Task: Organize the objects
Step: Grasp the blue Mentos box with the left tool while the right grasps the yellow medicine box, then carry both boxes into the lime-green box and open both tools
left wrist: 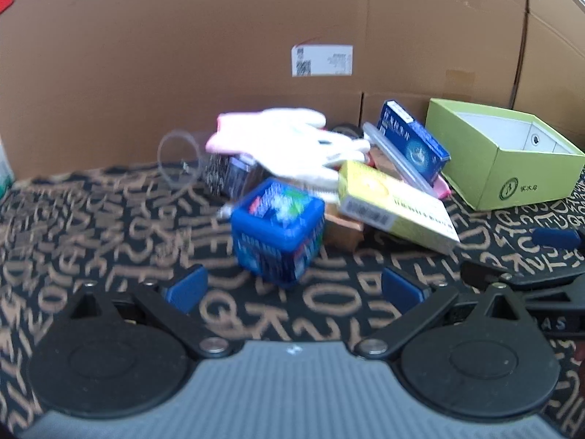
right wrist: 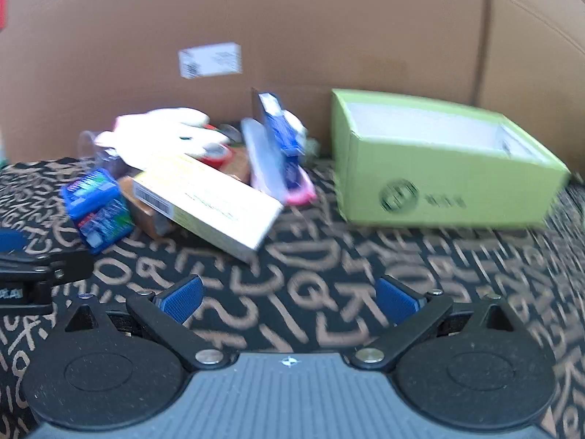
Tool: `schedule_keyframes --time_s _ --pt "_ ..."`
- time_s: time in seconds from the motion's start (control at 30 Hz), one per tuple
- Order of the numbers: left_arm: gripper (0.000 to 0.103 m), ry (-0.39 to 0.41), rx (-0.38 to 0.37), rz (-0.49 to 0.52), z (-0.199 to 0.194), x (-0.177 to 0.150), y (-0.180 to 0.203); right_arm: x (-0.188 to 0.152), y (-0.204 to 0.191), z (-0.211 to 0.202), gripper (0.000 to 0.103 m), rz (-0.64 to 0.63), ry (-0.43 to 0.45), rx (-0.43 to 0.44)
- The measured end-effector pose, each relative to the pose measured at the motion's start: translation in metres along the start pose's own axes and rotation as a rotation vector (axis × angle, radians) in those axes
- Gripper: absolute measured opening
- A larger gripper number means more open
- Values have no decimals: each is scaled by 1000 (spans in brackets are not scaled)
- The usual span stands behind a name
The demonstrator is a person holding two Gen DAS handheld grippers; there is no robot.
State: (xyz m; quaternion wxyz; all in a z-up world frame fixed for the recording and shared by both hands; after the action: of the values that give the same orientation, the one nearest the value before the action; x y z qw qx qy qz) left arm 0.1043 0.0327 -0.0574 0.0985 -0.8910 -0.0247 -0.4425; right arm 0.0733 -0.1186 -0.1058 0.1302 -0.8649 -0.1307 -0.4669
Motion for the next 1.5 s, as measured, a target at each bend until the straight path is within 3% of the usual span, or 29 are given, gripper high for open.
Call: schedule_keyframes --time_s 0.1,0.23,0.3,0.37,0.4,0.5,0.57,0.77,0.83,0.9,1.0,1.17,1.3,1.4,1.43,1.5 --pt "103 28 -14 61 14 14 -1 13 -6 14 103 -100 19 132" --pt "103 60 -44 144 33 27 1 34 -11 40 103 -247 39 226" --pt "101 58 -98 157 40 30 1 43 -9 55 102 -300 33 280" --pt "93 32 -149 145 47 31 1 50 -5 73 91 -314 2 307" --pt "89 21 -168 141 50 30 1 52 -4 80 91 -314 -11 342" --pt "62 -16 -184 123 56 24 -2 52 -4 90 82 -249 -55 417" --pt "58 -33 -203 101 58 19 -3 47 -4 83 80 -194 -44 420" --pt "58 -55 -269 112 32 3 7 19 6 48 78 31 -92 280" --pt "58 -44 -305 125 19 -5 18 5 6 25 78 59 -101 204" --pt "59 -40 -337 141 8 -12 29 -10 3 3 79 74 -111 191" --pt "63 -27 -311 170 3 -17 41 -23 -3 -17 79 47 -108 231" --pt "66 -33 -279 171 2 -22 37 -18 -6 -13 85 -73 -125 235" --pt "73 -20 -245 174 7 -20 38 -23 -6 -12 85 -58 -162 292" --pt "67 -37 -259 174 13 -21 41 -31 -8 -18 85 -66 -152 291" --pt "58 -50 -268 174 15 -22 44 -33 -9 -17 85 -75 -161 278" --pt "55 -55 -267 174 17 -24 46 -38 -12 -13 84 -107 -178 261"
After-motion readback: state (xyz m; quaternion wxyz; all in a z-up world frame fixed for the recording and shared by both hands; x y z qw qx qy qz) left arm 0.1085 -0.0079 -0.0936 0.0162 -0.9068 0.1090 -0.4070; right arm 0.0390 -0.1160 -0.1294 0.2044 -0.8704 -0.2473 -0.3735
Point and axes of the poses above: each gripper's, at about its wrist camera, not at the fingertips, and z roughly the way its jaws point, y to its right, x to its top, the point moved 6 cm from there along z, roughly the way its jaws point, and after that the axes turned 13 degrees about x, right-handed, at the moved point
